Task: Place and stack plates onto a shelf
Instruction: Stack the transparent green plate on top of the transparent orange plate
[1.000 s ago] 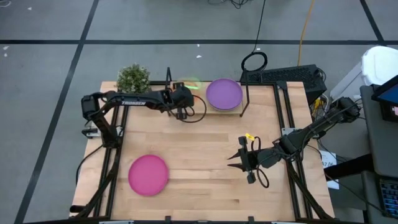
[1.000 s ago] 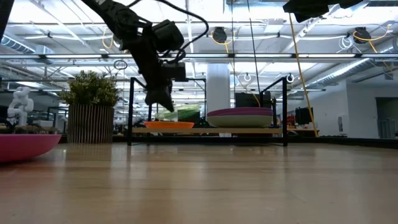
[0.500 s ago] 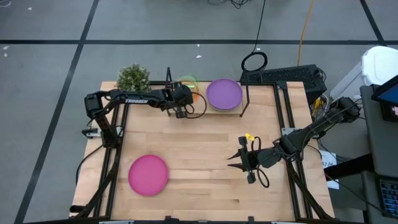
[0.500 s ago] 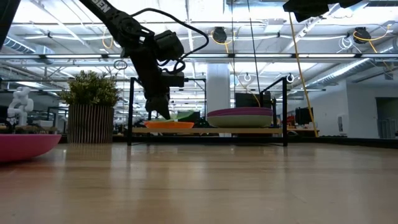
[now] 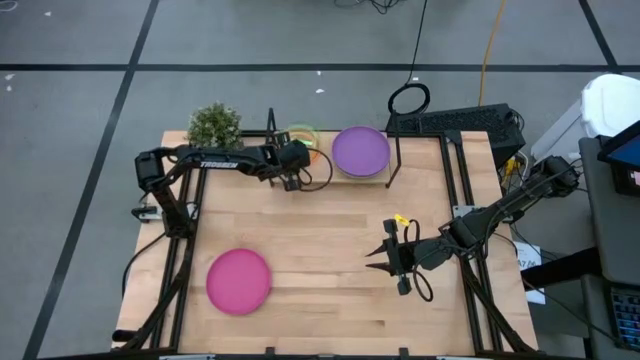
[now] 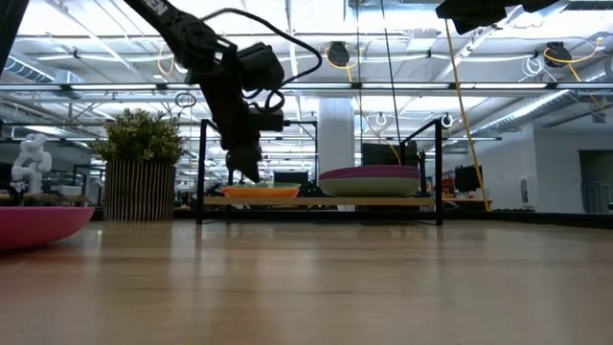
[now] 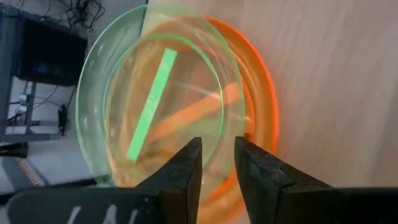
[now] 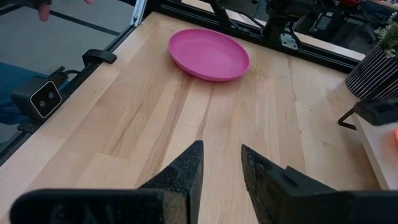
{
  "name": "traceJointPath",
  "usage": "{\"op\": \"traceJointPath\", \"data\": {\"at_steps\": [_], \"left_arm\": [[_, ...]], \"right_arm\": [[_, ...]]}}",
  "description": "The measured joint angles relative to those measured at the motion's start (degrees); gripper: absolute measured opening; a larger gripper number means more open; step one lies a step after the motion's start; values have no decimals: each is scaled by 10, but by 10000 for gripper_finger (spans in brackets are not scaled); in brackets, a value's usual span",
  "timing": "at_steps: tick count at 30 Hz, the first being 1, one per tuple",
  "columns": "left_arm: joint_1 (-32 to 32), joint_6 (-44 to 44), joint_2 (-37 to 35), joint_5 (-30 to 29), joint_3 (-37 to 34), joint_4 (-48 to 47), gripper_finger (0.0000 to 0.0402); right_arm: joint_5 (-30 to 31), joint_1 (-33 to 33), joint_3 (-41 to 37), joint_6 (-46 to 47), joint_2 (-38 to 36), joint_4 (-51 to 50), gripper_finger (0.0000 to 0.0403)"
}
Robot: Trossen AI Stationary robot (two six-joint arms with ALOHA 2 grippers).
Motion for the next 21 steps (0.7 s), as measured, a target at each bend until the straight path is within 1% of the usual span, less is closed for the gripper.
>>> {"op": "traceJointPath", "data": {"at_steps": [5, 8, 11, 14, 17, 19, 21], "left_arm": [[-48, -39, -37, -39, 0, -55, 103], [-82, -71, -66, -41, 0, -71, 104], [-116, -131, -95, -41, 0, -92, 104], [-152, -193, -120, -19, 0, -154, 104], [-194, -266, -139, 28, 0, -236, 104], [-229, -318, -146, 62, 0, -288, 104], [-272, -363, -149, 81, 0, -334, 104]], "right_arm": [[0, 0, 0, -1, 0, 0, 91], [0, 0, 0, -3, 0, -1, 91], [0, 0, 0, 0, 0, 0, 91], [0, 0, 0, 10, 0, 0, 91], [0, 0, 0, 15, 0, 0, 91], [0, 0, 0, 18, 0, 0, 91], [0, 0, 0, 19, 0, 0, 91]]}}
